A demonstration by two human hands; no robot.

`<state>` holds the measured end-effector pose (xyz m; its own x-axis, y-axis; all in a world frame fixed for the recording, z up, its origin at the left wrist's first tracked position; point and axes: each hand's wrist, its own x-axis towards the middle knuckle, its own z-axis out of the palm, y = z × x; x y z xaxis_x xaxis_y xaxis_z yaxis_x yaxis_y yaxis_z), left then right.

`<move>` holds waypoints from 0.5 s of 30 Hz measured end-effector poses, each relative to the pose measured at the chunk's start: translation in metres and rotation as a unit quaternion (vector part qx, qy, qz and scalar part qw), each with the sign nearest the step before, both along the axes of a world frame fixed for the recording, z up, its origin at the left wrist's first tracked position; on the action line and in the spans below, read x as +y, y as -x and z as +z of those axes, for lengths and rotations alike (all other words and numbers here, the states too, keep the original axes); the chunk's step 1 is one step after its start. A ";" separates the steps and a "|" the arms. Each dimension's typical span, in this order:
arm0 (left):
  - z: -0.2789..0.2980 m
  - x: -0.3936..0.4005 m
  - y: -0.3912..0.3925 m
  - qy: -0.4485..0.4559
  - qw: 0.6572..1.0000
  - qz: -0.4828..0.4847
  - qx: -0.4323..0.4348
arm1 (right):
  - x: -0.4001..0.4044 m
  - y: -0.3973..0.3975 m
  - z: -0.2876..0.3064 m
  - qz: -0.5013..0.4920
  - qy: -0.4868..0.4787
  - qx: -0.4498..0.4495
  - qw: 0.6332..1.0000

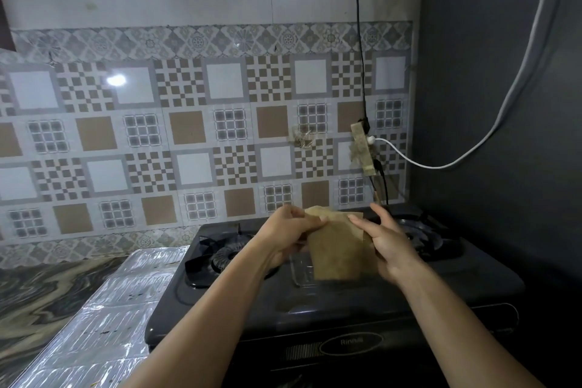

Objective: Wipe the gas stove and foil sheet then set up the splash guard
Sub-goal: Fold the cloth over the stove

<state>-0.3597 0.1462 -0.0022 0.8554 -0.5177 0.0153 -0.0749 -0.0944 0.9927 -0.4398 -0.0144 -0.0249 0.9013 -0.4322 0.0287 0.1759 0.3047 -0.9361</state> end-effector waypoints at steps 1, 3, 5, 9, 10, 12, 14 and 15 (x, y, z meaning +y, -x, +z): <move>0.000 0.000 0.000 0.024 1.000 -0.016 -0.009 | -0.003 0.000 -0.001 0.015 -0.018 -0.020 1.000; 0.004 0.000 0.002 0.036 0.996 -0.026 -0.072 | -0.005 0.005 -0.002 0.076 -0.011 -0.050 0.996; 0.008 0.001 0.000 -0.027 0.985 -0.003 -0.169 | -0.008 0.012 0.001 0.100 0.076 -0.054 0.991; 0.007 0.006 -0.006 -0.162 0.935 -0.012 -0.316 | -0.013 0.015 0.012 0.032 0.260 -0.006 0.965; 0.007 0.006 -0.006 -0.173 0.925 -0.020 -0.336 | -0.014 0.016 0.015 0.028 0.274 0.004 0.961; 0.006 0.007 -0.006 -0.185 0.914 -0.030 -0.361 | -0.019 0.015 0.016 0.032 0.271 0.015 0.962; 0.005 0.004 -0.004 -0.142 0.938 -0.059 -0.311 | -0.022 0.011 0.012 0.021 0.200 0.010 0.979; 0.005 0.002 0.000 -0.107 0.956 -0.073 -0.262 | -0.021 0.012 0.011 0.014 0.166 0.008 0.986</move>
